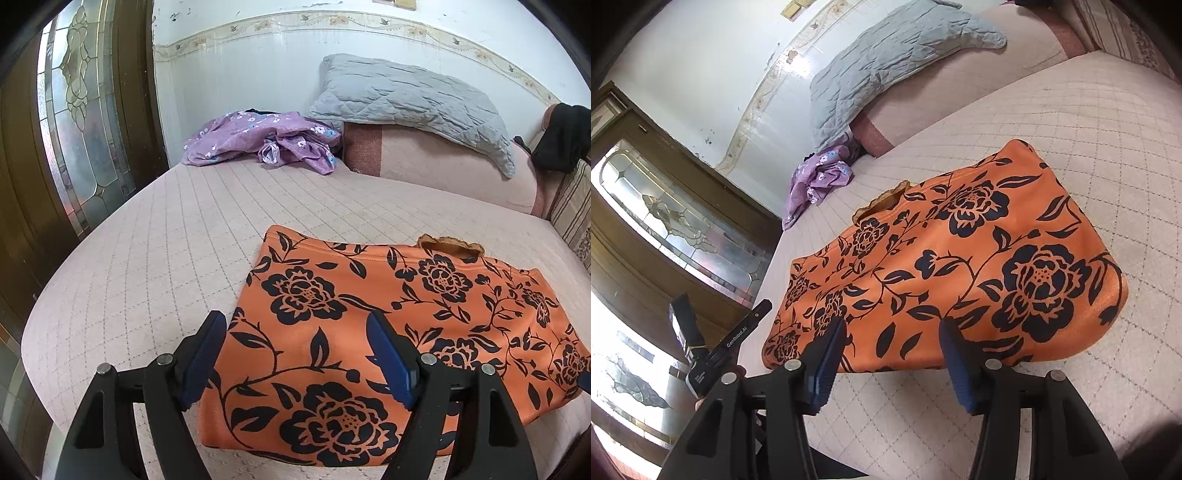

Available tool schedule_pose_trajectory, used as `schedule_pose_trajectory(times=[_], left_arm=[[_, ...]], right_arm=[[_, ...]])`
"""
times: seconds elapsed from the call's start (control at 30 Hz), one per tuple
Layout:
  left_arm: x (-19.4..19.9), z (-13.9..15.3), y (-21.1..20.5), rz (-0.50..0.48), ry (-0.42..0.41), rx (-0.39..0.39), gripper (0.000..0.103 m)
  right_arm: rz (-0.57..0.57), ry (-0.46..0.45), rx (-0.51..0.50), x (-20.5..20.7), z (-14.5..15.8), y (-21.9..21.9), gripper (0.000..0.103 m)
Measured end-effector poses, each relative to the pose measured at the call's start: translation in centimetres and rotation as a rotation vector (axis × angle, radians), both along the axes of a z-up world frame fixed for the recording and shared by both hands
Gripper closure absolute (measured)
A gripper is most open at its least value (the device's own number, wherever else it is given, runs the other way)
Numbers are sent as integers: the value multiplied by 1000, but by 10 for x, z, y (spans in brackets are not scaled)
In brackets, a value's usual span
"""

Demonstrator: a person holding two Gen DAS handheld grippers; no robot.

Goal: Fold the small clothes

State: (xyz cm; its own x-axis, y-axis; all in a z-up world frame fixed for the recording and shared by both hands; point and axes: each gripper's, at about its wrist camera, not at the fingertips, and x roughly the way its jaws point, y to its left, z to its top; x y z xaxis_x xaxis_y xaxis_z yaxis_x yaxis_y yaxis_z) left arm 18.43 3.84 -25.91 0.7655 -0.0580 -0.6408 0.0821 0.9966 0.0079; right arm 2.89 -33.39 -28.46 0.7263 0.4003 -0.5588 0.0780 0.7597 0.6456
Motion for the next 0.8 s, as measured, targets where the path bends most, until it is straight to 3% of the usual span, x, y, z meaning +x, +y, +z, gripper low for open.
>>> schedule_pose_trajectory(times=[0.57,0.8], left_arm=[[-8,8,-7,-7,-53,24,19],[-9,15,5,30,-66,-5,19]], right_arm=[[8,-83,-22,-6,11,4,42],[21,-82,-35,-4,11,8,42]])
